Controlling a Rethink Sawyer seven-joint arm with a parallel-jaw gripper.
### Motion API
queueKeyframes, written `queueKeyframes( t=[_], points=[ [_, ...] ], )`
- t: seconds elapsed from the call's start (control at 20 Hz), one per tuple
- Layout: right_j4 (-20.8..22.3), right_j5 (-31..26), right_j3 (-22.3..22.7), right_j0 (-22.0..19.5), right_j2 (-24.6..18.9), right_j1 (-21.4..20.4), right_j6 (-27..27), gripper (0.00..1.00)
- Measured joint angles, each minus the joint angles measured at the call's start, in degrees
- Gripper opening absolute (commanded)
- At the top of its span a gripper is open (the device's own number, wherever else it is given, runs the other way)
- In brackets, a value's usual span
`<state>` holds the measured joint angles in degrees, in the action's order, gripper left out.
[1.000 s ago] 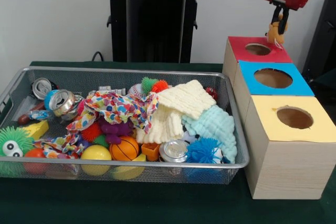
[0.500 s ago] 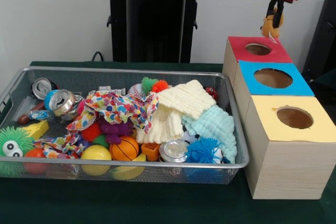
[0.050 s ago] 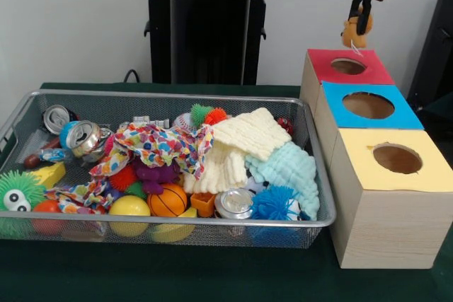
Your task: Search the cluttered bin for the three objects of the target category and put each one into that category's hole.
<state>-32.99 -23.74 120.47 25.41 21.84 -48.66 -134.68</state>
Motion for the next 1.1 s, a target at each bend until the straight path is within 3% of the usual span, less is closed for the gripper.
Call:
queueKeyframes(
  t=[0.5,0.85,1.1],
  points=[
    [0.0,0.6,0.2,-5.6,-1.3,1.2,0.0,0.0],
    [0.0,9.5,2.0,-10.0,-6.4,3.1,0.0,0.0],
    [0.0,14.2,2.8,-10.0,-7.8,3.8,0.0,0.0]
  ],
)
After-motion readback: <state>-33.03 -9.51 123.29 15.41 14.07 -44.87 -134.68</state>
